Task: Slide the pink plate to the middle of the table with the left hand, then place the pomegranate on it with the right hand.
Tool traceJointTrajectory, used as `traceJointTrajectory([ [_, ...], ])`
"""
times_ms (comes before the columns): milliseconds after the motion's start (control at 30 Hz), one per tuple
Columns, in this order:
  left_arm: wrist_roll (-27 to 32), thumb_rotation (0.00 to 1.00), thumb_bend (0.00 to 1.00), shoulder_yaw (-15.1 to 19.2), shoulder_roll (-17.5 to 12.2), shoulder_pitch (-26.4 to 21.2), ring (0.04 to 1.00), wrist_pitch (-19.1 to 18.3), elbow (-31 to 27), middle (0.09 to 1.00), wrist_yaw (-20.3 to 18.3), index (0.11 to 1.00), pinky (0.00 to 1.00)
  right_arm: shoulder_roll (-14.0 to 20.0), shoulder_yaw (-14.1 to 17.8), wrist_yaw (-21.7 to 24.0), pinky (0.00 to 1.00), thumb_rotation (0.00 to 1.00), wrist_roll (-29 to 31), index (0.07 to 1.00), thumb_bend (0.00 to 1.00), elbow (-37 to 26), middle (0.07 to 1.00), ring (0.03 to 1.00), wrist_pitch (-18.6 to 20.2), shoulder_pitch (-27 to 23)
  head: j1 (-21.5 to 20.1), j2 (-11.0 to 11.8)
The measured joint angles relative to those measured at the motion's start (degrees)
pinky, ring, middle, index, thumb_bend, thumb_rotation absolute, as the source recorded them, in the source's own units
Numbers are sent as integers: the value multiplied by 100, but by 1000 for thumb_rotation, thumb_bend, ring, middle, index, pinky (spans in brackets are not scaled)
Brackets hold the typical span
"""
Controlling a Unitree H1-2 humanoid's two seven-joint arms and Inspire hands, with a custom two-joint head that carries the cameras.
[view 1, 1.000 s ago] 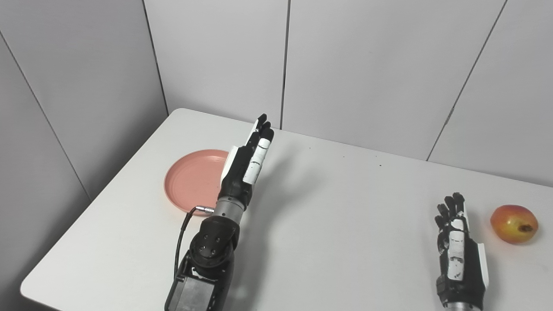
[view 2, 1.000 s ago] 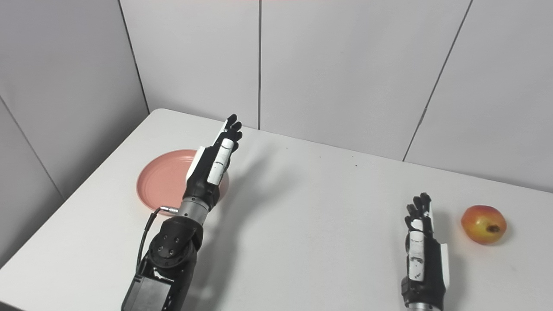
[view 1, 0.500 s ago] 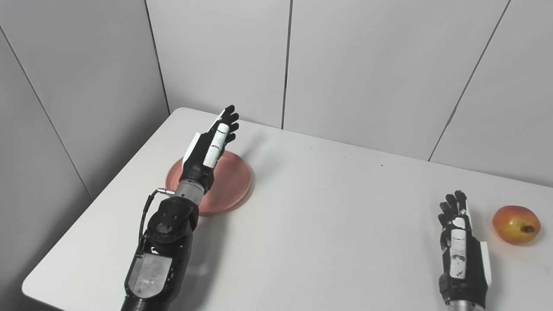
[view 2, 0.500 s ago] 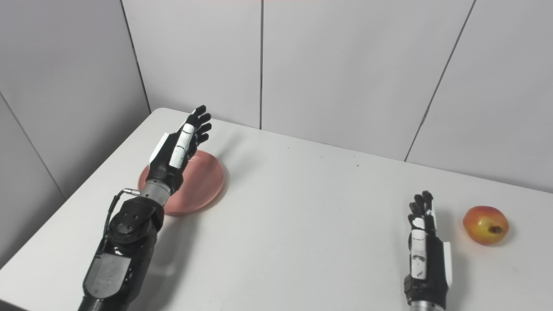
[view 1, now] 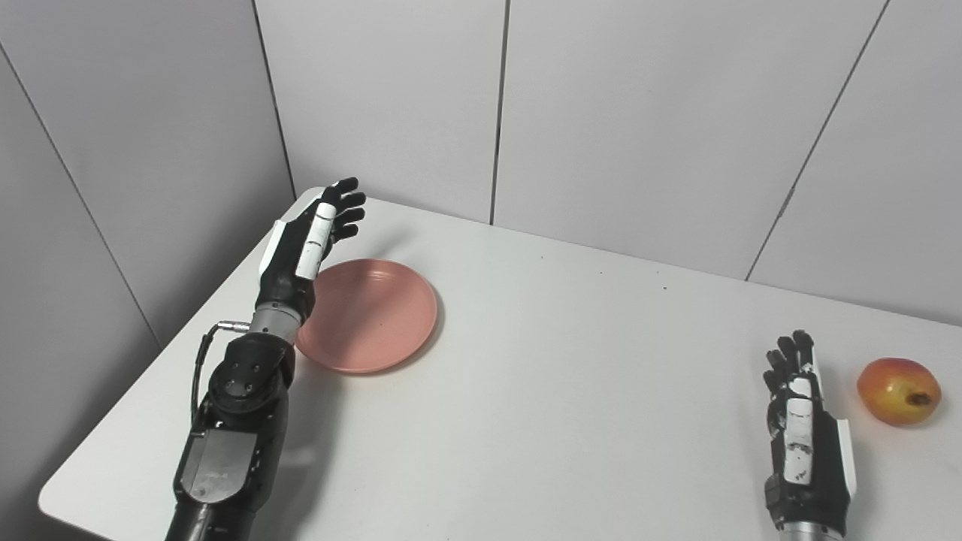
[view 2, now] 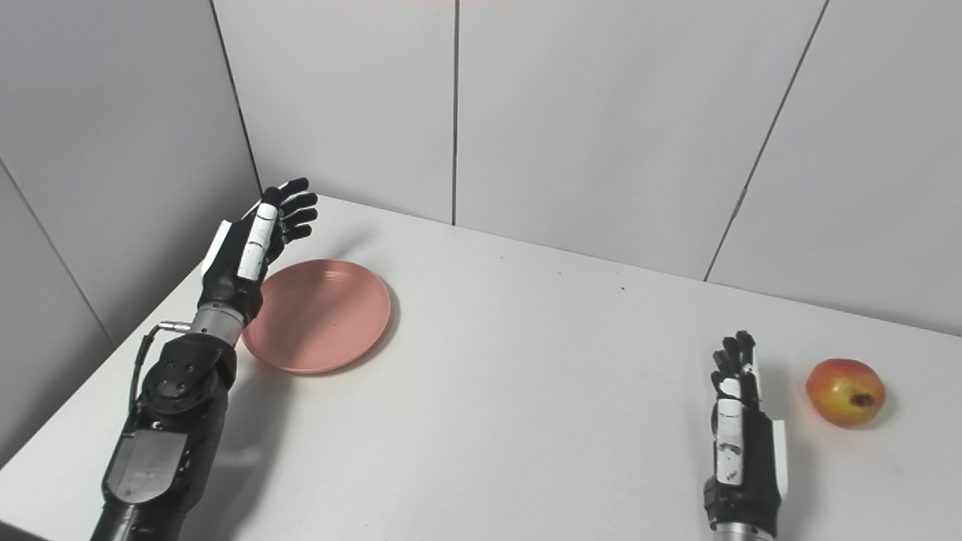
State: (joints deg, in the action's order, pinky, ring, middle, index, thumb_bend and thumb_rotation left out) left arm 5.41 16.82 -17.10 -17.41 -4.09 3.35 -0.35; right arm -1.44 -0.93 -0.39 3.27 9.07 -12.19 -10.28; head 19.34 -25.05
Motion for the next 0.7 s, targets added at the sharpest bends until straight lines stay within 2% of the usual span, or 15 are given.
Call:
traceJointTrajectory([
  [433,205,1000,757,349,-108,60,801,50,22,806,64,793,788,10,-1,2,1000,981,6,988,553,-15,973,972,1,8,18,-18],
  [700,260,1000,781,440,-125,70,793,209,603,793,78,789,785,16,-5,5,997,971,11,988,560,-12,970,966,-2,7,-27,-44],
])
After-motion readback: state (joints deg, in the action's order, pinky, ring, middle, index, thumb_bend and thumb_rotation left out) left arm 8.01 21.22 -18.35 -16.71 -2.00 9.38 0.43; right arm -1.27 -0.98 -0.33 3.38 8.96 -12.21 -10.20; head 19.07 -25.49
